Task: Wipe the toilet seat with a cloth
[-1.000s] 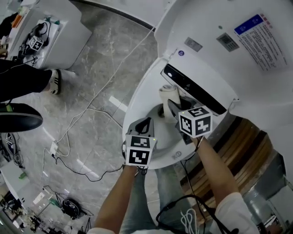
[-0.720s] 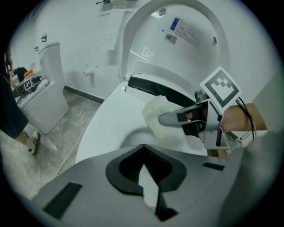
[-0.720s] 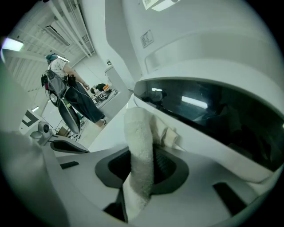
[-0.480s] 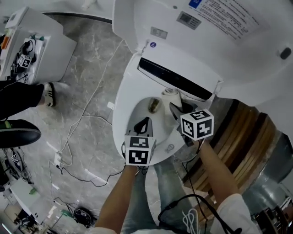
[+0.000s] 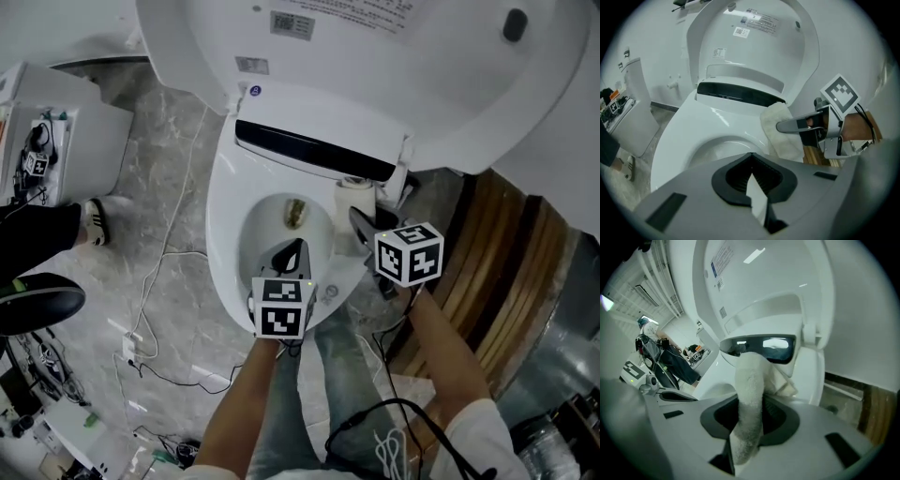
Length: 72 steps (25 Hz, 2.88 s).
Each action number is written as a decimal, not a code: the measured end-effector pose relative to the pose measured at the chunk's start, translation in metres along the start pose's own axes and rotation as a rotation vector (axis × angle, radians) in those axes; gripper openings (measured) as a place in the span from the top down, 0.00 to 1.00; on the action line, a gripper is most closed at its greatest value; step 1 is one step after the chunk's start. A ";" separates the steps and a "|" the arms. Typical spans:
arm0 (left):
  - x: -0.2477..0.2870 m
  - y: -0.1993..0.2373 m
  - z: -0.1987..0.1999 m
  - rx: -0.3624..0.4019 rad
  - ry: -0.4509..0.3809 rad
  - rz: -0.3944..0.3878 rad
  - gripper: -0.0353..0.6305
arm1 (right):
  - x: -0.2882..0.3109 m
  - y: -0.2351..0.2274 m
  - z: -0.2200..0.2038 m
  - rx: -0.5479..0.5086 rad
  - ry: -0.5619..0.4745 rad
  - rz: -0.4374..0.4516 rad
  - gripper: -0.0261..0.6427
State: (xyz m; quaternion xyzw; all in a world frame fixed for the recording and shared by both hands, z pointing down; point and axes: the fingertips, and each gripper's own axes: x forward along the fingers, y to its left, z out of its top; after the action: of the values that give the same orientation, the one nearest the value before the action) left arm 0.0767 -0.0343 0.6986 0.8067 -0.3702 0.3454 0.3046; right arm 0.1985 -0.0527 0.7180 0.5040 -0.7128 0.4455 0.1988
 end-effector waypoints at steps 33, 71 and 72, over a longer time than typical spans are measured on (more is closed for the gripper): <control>-0.004 -0.014 0.008 0.047 0.011 -0.004 0.93 | -0.030 -0.020 -0.005 0.014 -0.018 -0.060 0.81; -0.373 -0.052 0.070 -0.027 -0.238 -0.117 0.93 | -0.299 0.276 -0.025 0.209 -0.297 -0.430 0.81; -0.376 -0.053 0.065 -0.009 -0.237 -0.116 0.93 | -0.300 0.281 -0.029 0.208 -0.301 -0.430 0.81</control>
State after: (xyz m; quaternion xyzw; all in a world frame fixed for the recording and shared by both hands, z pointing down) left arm -0.0425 0.0909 0.3539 0.8605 -0.3580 0.2279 0.2817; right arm 0.0658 0.1612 0.3910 0.7219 -0.5613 0.3839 0.1278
